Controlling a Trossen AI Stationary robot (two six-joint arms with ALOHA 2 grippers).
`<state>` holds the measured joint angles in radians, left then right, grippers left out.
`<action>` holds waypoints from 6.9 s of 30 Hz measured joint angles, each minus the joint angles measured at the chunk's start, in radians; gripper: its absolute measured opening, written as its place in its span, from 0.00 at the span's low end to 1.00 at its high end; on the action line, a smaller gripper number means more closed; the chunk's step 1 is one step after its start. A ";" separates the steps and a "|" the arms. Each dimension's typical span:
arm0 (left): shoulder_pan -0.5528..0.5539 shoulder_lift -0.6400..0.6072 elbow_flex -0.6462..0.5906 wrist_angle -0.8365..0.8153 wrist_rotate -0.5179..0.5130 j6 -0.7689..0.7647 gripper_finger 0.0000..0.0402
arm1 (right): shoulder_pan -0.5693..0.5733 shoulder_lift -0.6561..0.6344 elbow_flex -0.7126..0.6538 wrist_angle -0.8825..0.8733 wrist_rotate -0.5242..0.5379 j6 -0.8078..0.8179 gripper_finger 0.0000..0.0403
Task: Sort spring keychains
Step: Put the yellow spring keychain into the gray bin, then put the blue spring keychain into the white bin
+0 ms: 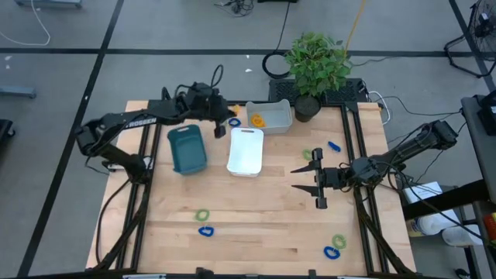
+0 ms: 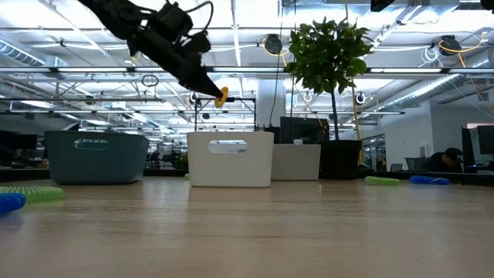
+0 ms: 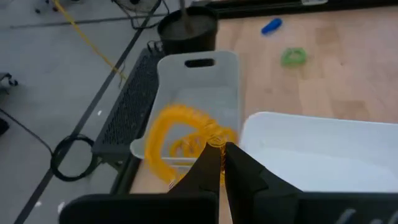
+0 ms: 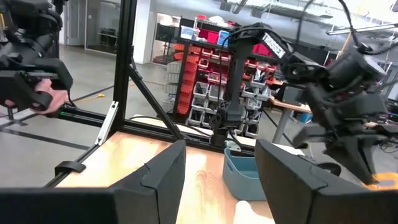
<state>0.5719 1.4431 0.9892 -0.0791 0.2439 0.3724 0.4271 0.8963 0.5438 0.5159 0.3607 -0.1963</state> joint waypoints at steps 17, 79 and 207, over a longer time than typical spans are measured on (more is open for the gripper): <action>0.008 0.362 0.433 -0.227 0.022 0.065 0.01 | 0.000 0.000 0.000 -0.004 0.000 -0.003 0.45; -0.135 0.373 0.706 -0.688 0.104 -0.042 0.78 | 0.000 -0.001 0.000 -0.019 0.135 0.057 0.50; -0.902 -0.809 -0.403 -0.123 -0.444 -0.674 0.68 | -1.331 0.621 0.240 -1.406 -0.308 0.031 0.62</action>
<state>-0.3305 0.6346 0.5865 -0.2025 -0.2005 -0.3012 -0.9039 1.5177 0.7834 -0.8900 0.0530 -0.1658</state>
